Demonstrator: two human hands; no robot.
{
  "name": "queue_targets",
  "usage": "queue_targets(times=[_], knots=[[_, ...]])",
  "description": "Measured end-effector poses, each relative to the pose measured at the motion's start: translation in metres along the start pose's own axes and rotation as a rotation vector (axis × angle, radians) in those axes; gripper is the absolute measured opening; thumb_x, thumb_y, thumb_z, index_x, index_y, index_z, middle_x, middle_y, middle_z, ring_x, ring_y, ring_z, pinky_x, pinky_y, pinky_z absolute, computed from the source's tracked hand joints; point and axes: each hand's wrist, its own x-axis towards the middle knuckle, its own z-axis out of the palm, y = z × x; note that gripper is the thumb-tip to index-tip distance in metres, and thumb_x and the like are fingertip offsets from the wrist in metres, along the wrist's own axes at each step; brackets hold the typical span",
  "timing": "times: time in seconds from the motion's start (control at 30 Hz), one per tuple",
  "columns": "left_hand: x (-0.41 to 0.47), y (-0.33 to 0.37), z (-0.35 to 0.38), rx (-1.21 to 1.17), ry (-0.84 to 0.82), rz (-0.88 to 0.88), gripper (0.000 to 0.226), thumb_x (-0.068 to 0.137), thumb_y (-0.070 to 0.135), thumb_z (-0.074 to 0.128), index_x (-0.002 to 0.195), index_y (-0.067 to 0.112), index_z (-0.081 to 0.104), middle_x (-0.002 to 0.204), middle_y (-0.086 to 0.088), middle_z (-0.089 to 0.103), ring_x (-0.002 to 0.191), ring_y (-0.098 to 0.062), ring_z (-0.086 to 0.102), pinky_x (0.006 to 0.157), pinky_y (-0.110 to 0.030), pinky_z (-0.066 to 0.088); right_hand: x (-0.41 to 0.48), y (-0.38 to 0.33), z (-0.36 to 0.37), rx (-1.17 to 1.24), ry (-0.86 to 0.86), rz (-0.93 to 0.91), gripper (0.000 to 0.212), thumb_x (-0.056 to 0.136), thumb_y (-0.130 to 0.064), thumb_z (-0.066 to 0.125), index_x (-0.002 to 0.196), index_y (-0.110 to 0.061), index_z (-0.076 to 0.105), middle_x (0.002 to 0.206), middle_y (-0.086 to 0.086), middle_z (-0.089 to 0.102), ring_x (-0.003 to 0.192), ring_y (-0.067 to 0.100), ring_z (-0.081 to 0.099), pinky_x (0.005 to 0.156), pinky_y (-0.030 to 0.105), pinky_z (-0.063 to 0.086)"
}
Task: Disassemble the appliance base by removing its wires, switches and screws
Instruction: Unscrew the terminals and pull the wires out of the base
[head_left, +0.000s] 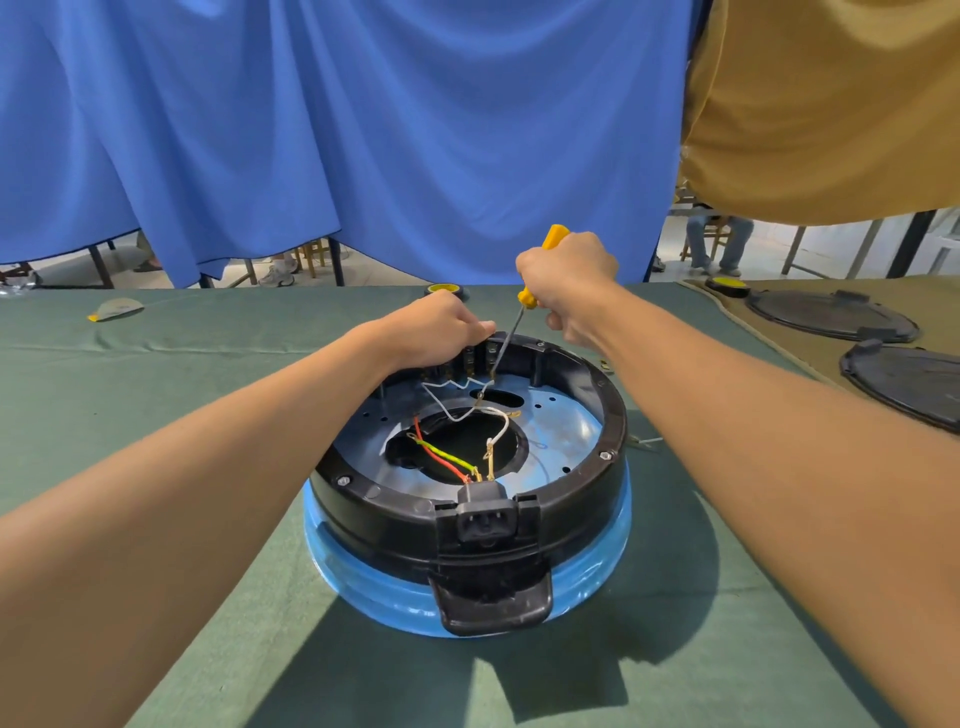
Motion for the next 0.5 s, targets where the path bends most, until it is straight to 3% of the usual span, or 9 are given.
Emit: queue_targets(times=[0.2, 0.33, 0.5], knots=[[0.001, -0.002, -0.001, -0.03, 0.001, 0.013, 0.051, 0.1, 0.037, 0.047, 0.058, 0.016, 0.027, 0.054, 0.002, 0.018, 0.04, -0.011, 0.02, 0.04, -0.018, 0.023, -0.006, 0.019, -0.009, 0.13, 0.071, 0.059, 0.024, 0.077, -0.011, 0.053, 0.062, -0.018, 0.035, 0.072, 0.009, 0.054, 0.027, 0.006, 0.041, 0.039, 0.023, 0.028], [0.002, -0.003, 0.001, -0.022, 0.0, 0.003, 0.051, 0.1, 0.039, 0.047, 0.058, 0.017, 0.026, 0.056, 0.001, 0.018, 0.047, -0.016, 0.02, 0.052, -0.03, 0.021, -0.009, 0.026, -0.011, 0.197, 0.083, 0.019, 0.028, 0.075, -0.011, 0.055, 0.058, -0.017, 0.033, 0.068, 0.01, 0.05, 0.026, 0.005, 0.041, 0.036, 0.019, 0.028], [0.005, -0.006, 0.001, -0.031, -0.001, 0.005, 0.052, 0.099, 0.04, 0.048, 0.057, 0.015, 0.028, 0.053, 0.002, 0.019, 0.048, -0.018, 0.023, 0.053, -0.029, 0.023, -0.01, 0.027, -0.011, 0.214, 0.108, 0.031, 0.031, 0.078, -0.011, 0.056, 0.058, -0.016, 0.033, 0.062, 0.006, 0.045, 0.025, 0.005, 0.04, 0.042, 0.024, 0.029]])
